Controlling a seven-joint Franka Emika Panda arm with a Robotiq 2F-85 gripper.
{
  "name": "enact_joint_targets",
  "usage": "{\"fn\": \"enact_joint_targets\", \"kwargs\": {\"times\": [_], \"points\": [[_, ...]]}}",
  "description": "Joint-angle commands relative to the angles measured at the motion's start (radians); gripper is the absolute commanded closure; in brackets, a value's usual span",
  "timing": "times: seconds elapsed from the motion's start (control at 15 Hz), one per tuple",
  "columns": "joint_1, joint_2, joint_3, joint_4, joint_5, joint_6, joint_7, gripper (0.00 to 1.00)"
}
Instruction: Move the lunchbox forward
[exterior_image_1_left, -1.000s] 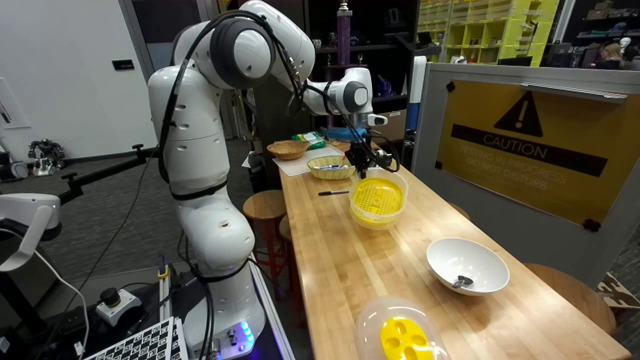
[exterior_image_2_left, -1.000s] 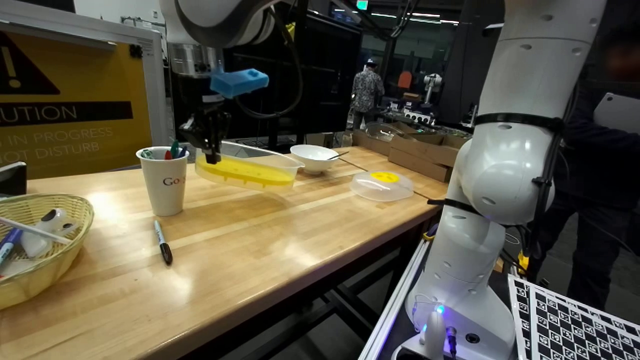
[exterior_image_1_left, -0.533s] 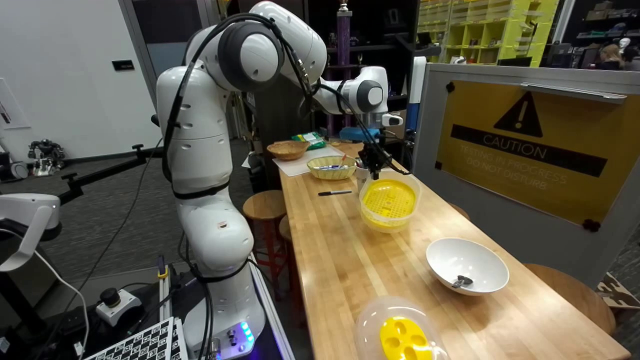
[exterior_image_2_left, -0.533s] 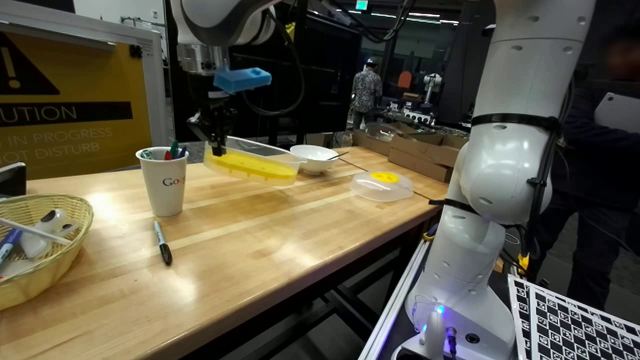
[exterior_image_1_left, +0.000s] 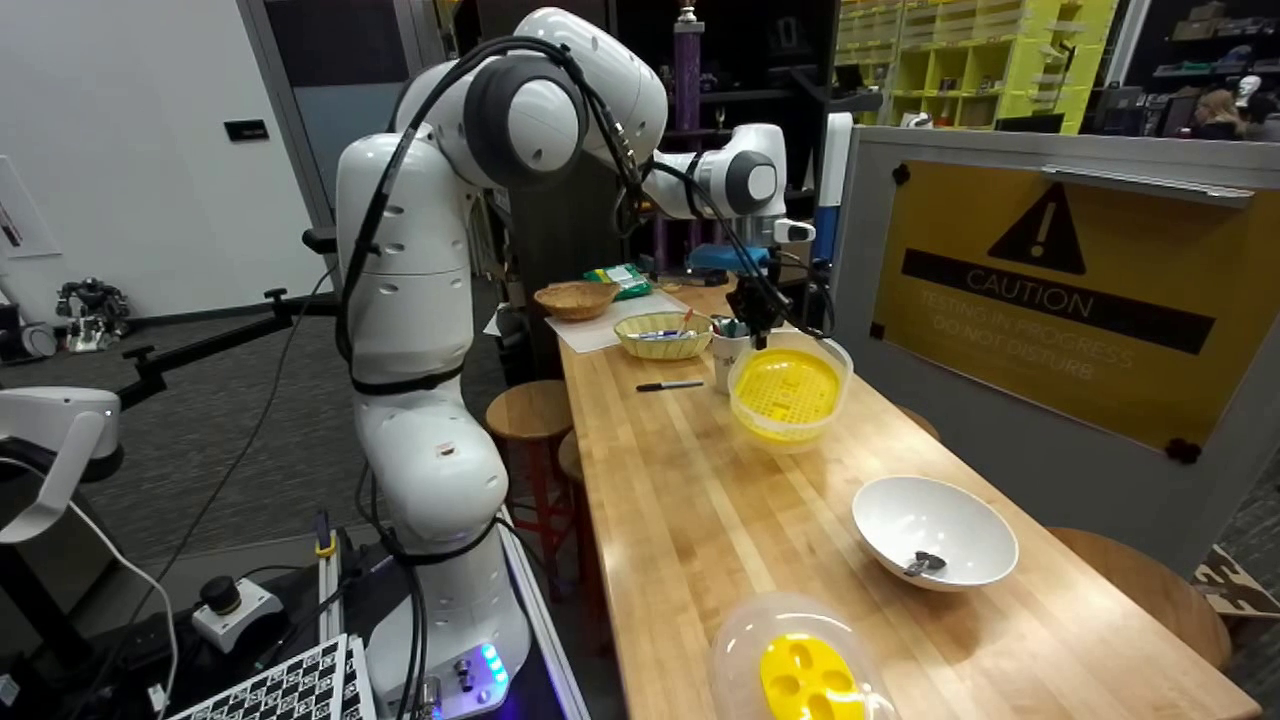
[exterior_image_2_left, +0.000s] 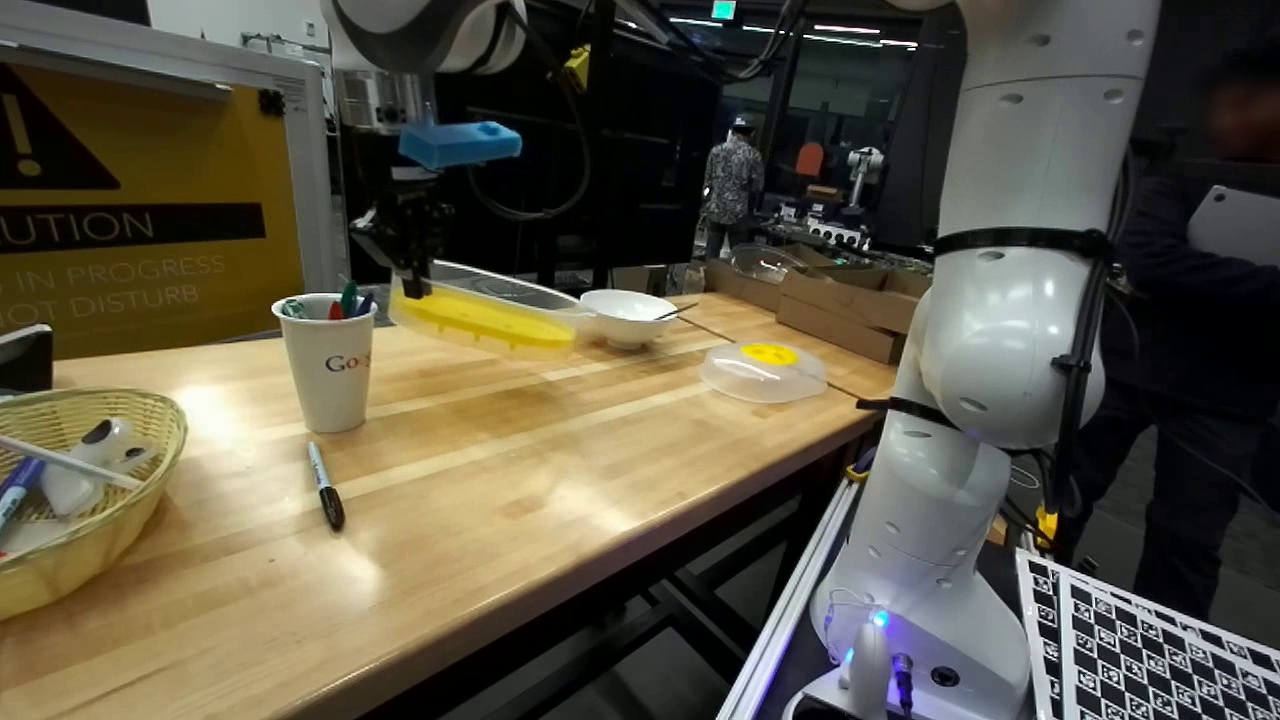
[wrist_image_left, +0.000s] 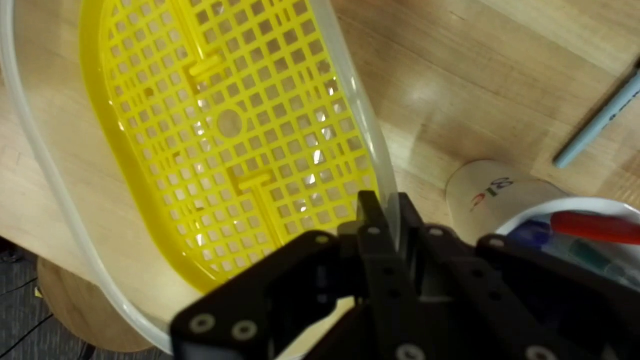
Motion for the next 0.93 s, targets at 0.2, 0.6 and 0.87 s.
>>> {"fn": "enact_joint_targets", "kwargs": {"times": [0.2, 0.6, 0.87], "points": [[0.017, 0.117, -0.010, 0.139, -0.010, -0.069, 0.033, 0.98], [0.028, 0.196, -0.019, 0.234, -0.011, -0.106, 0.043, 0.98], [0.033, 0.220, -0.022, 0.274, -0.007, -0.126, 0.046, 0.60]]}}
